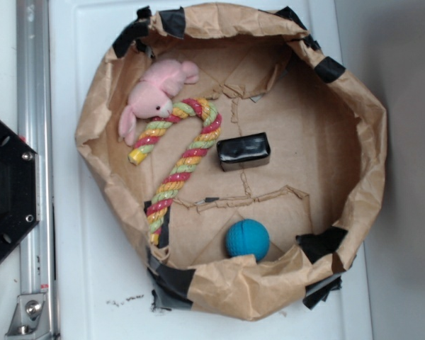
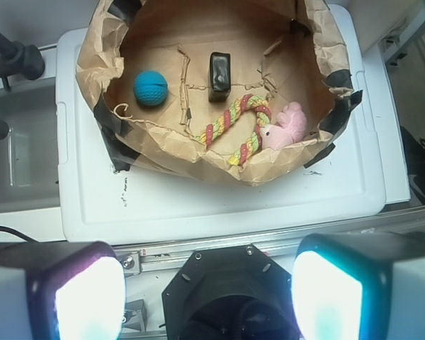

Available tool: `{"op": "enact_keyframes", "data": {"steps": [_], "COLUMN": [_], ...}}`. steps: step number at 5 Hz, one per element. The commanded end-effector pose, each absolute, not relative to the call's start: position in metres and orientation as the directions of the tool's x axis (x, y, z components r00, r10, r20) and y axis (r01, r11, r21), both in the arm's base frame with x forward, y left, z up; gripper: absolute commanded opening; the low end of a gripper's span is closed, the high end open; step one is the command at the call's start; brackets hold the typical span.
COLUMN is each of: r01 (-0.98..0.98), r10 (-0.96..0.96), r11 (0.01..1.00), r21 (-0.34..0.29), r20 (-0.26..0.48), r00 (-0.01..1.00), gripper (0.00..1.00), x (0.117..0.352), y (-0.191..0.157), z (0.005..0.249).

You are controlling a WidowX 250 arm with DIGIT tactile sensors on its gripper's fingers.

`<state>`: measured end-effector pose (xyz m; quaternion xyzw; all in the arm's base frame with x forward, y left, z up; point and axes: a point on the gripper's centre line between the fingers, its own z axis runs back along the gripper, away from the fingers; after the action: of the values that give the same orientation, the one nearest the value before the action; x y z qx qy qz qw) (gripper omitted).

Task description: Grab the black box.

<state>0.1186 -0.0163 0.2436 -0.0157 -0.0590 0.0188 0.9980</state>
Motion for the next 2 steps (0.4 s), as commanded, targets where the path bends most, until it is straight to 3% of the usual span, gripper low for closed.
{"op": "enact_keyframes", "data": {"steps": [1, 2], "r01": [-0.036, -0.028], "r10": [0.039, 0.032], "r11": [0.999, 0.999], "r21": [-0.033, -0.030], "r20": [0.117, 0.117], "r00": [0.992, 0.993], "gripper": [1.00, 1.00], "x": [0.119, 0.169], "y": [-0.016, -0.008], "z": [0.244, 0.209]}}
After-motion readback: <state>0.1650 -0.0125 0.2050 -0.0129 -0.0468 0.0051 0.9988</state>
